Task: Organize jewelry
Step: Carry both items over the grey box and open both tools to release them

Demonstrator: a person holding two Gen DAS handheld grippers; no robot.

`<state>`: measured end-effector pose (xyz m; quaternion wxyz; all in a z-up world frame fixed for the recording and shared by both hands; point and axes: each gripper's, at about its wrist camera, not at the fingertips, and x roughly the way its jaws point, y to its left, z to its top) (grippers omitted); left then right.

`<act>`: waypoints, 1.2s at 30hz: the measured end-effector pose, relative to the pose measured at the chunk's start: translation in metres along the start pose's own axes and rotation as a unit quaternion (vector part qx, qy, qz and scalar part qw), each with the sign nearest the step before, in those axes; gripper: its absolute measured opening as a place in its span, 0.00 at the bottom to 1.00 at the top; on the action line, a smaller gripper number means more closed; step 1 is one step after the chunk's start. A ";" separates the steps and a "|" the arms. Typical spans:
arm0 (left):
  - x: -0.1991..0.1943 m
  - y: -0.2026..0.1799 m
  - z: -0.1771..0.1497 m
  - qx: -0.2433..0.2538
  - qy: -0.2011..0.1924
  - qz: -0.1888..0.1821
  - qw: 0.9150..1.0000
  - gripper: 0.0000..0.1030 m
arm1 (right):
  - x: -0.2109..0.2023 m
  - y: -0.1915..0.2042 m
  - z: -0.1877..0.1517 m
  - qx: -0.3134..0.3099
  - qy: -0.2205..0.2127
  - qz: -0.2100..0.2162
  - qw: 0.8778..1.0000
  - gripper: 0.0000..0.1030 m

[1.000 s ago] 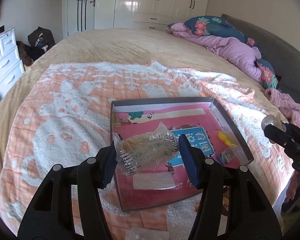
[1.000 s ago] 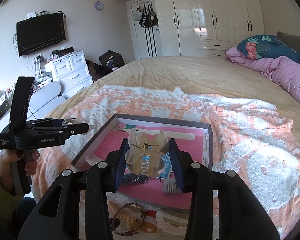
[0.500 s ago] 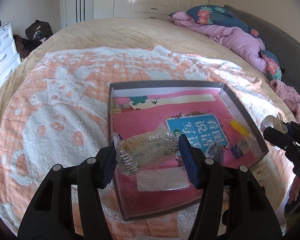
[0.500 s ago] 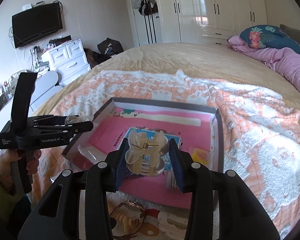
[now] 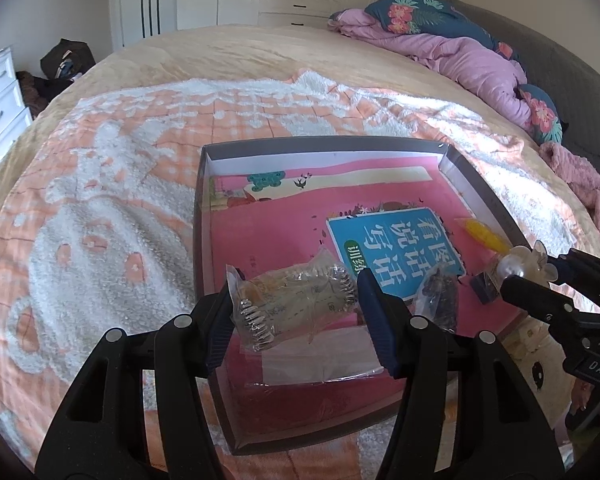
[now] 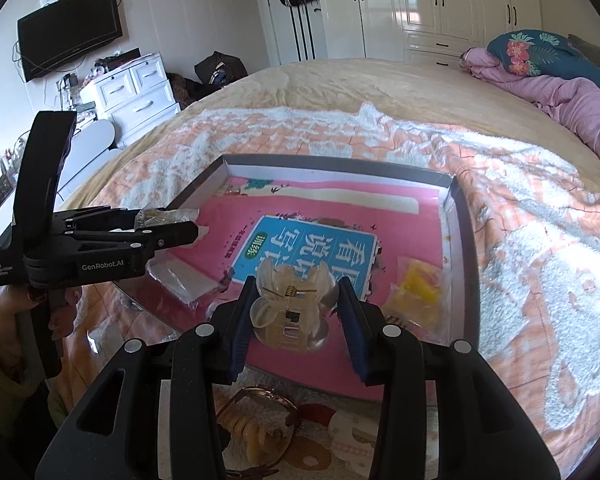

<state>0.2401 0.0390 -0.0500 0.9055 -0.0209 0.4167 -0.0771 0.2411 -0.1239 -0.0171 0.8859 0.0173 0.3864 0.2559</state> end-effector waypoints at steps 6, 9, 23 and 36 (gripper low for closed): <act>0.005 -0.002 -0.001 0.003 0.006 -0.001 1.000 0.48 | 0.011 0.003 -0.001 -0.006 0.013 -0.001 1.000 0.38; 0.008 -0.002 -0.001 0.004 0.009 -0.001 1.000 0.48 | 0.016 0.004 -0.003 -0.006 0.022 0.000 1.000 0.38; 0.011 -0.001 -0.003 0.006 0.015 -0.003 1.000 0.49 | 0.016 0.005 -0.008 -0.002 0.024 0.001 1.000 0.51; 0.008 -0.007 -0.004 0.012 0.020 -0.003 1.000 0.59 | -0.018 0.001 -0.010 0.019 -0.008 -0.003 1.000 0.65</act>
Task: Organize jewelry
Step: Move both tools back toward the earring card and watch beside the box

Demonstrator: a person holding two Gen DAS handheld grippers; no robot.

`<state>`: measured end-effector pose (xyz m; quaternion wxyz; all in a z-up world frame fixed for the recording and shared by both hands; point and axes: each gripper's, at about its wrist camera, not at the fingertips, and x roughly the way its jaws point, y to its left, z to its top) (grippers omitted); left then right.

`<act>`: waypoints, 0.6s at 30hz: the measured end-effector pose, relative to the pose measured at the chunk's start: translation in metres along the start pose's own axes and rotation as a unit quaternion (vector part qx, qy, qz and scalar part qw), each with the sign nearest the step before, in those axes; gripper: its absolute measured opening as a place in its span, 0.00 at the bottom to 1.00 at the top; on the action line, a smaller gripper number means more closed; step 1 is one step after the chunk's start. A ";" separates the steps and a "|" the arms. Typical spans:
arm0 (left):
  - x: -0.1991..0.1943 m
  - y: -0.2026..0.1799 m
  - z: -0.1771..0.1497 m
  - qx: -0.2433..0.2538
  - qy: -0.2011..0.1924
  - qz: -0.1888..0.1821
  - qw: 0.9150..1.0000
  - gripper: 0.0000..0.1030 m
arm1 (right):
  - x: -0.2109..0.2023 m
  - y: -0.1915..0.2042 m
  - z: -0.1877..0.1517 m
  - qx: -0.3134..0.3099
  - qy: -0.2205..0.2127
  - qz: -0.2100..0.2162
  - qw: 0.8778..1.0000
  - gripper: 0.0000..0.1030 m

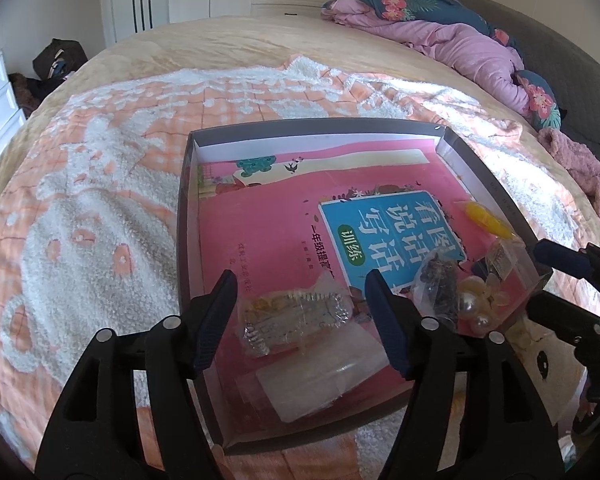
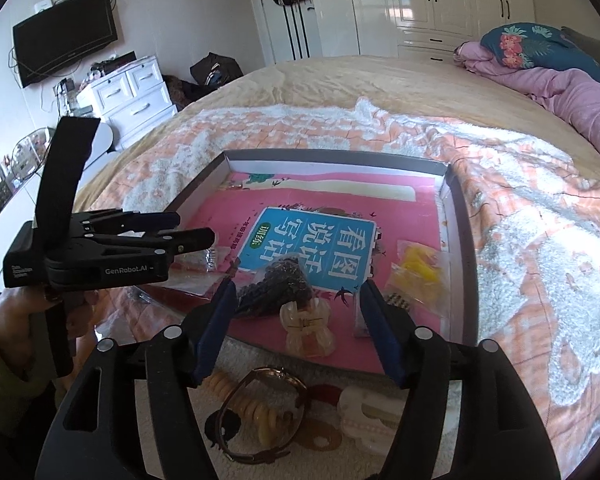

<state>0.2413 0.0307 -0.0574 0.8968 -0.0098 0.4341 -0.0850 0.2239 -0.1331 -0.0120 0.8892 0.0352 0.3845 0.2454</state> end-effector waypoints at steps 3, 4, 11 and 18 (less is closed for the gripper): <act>-0.007 -0.001 -0.001 -0.002 -0.002 -0.003 1.000 0.64 | -0.008 -0.002 -0.001 0.011 -0.008 0.001 1.000 0.67; -0.010 -0.002 0.000 -0.002 -0.003 -0.003 1.000 0.66 | -0.010 -0.002 -0.002 0.013 -0.010 0.001 1.000 0.68; -0.031 0.001 0.002 -0.020 -0.017 -0.006 1.000 0.76 | -0.025 -0.005 -0.002 0.022 -0.024 -0.006 0.999 0.80; -0.054 0.005 0.003 -0.034 -0.037 -0.005 0.999 0.90 | -0.039 -0.008 0.001 0.028 -0.037 -0.013 0.999 0.80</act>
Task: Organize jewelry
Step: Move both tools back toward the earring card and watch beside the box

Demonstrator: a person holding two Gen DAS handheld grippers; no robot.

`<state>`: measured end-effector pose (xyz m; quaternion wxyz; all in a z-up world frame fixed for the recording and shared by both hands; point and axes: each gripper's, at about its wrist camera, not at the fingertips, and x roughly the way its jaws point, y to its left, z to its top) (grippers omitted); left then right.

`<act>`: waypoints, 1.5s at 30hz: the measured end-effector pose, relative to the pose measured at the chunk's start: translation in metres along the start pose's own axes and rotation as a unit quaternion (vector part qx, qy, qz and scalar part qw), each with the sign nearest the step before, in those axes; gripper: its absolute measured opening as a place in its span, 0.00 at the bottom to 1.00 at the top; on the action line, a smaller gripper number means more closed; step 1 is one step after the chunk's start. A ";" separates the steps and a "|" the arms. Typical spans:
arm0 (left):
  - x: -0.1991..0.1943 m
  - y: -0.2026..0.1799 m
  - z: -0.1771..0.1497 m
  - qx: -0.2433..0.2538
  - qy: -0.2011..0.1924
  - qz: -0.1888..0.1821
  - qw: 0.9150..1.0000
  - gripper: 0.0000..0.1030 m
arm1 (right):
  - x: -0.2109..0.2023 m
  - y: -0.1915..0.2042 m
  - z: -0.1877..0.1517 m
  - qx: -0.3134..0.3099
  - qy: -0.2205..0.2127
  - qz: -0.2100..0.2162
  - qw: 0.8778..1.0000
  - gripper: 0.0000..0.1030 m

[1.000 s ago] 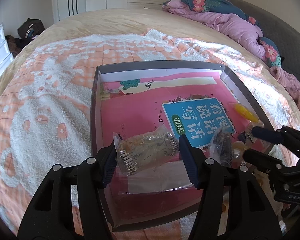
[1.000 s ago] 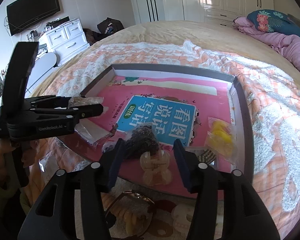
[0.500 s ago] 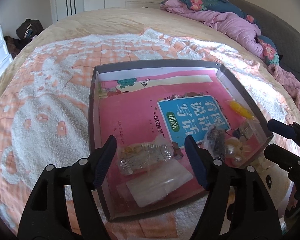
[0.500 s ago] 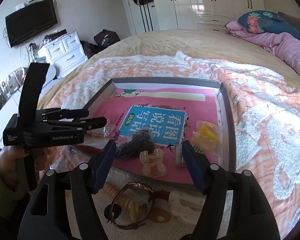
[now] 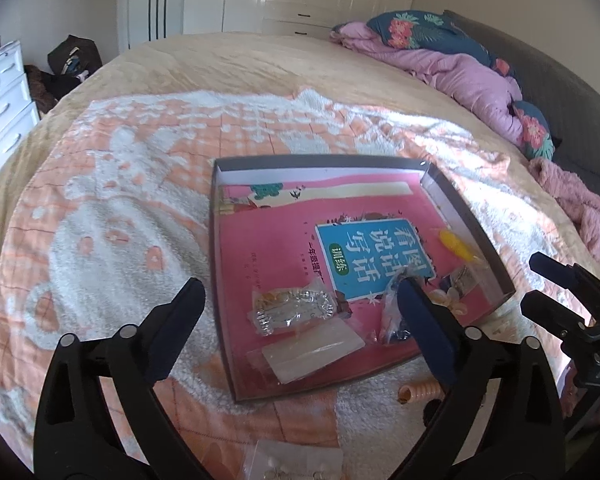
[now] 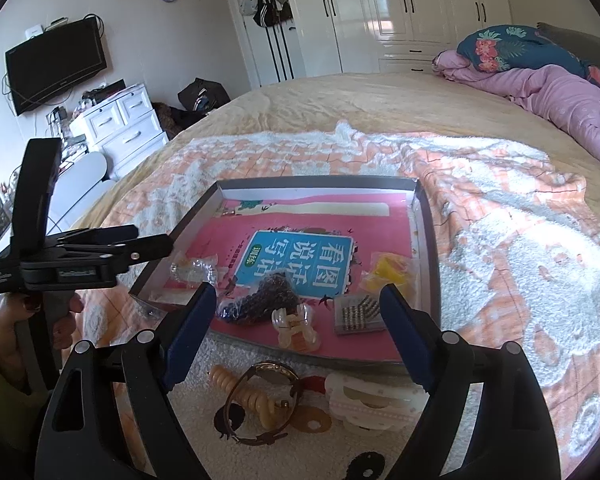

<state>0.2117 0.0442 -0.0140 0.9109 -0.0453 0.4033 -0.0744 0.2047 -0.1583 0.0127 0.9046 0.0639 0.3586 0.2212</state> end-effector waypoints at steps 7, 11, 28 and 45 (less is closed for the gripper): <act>-0.021 0.006 0.002 -0.009 -0.015 0.001 1.000 0.91 | -0.014 0.001 0.003 0.001 -0.013 -0.003 1.000 0.80; -0.031 0.009 0.004 -0.014 -0.025 0.002 1.000 0.91 | -0.022 0.001 0.006 0.000 -0.021 -0.005 1.000 0.80; -0.081 0.019 0.009 -0.029 -0.074 0.006 0.997 0.91 | -0.056 0.007 0.012 -0.009 -0.052 -0.012 0.999 0.80; -0.111 -0.014 -0.008 0.015 -0.104 0.030 0.994 0.91 | -0.076 0.018 0.003 -0.023 -0.060 0.007 0.998 0.80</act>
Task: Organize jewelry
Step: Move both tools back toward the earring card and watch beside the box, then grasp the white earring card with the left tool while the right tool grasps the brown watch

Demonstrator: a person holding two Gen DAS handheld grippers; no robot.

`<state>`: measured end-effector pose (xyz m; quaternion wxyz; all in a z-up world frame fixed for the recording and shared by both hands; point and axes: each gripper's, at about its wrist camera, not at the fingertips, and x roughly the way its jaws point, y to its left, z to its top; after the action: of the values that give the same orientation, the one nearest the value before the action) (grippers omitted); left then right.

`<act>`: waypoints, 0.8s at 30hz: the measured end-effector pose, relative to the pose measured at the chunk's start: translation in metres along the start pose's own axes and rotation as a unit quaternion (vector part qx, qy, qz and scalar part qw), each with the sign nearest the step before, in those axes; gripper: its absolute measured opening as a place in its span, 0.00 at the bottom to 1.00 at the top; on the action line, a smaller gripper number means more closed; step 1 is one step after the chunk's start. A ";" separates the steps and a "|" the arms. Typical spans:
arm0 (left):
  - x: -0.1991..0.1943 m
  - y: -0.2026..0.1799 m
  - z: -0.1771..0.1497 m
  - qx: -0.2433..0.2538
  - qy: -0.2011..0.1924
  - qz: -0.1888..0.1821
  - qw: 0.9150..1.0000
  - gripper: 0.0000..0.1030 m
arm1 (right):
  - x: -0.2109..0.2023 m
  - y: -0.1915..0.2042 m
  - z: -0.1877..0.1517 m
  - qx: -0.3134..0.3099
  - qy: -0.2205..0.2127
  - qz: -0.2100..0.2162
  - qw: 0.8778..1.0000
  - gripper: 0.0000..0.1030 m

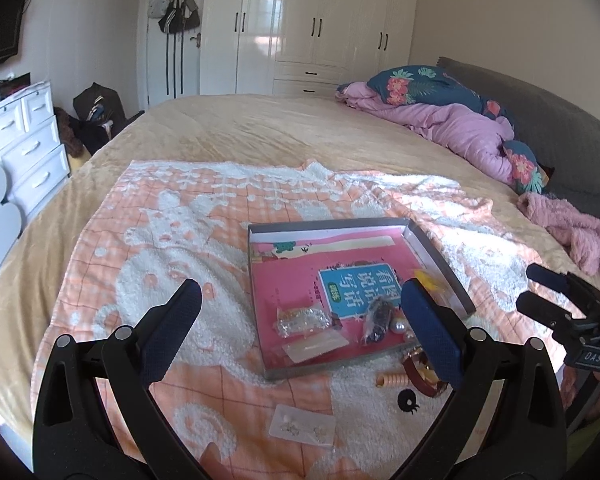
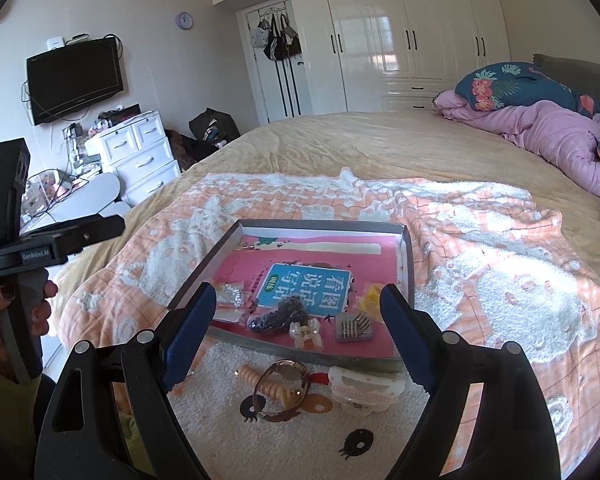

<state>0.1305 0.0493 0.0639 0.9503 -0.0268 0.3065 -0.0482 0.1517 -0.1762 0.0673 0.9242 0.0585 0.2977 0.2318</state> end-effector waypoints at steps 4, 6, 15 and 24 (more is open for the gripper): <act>-0.005 -0.008 -0.007 0.009 -0.001 0.005 1.000 0.91 | -0.004 0.003 -0.003 -0.004 0.002 0.006 1.000 0.85; -0.006 -0.012 -0.011 0.011 0.002 0.004 1.000 0.91 | -0.008 0.005 -0.006 -0.006 -0.004 0.003 1.000 0.93; -0.007 -0.019 -0.029 0.017 0.016 0.010 1.000 0.91 | -0.009 0.010 -0.016 -0.011 0.009 0.013 1.000 0.94; -0.005 -0.021 -0.048 0.020 0.035 0.016 0.999 0.91 | -0.006 0.016 -0.032 -0.016 0.031 0.022 0.999 0.95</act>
<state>0.0968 0.0283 0.0298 0.9398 -0.0015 0.3394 -0.0399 0.1227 -0.1655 0.0484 0.9099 0.0432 0.3217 0.2582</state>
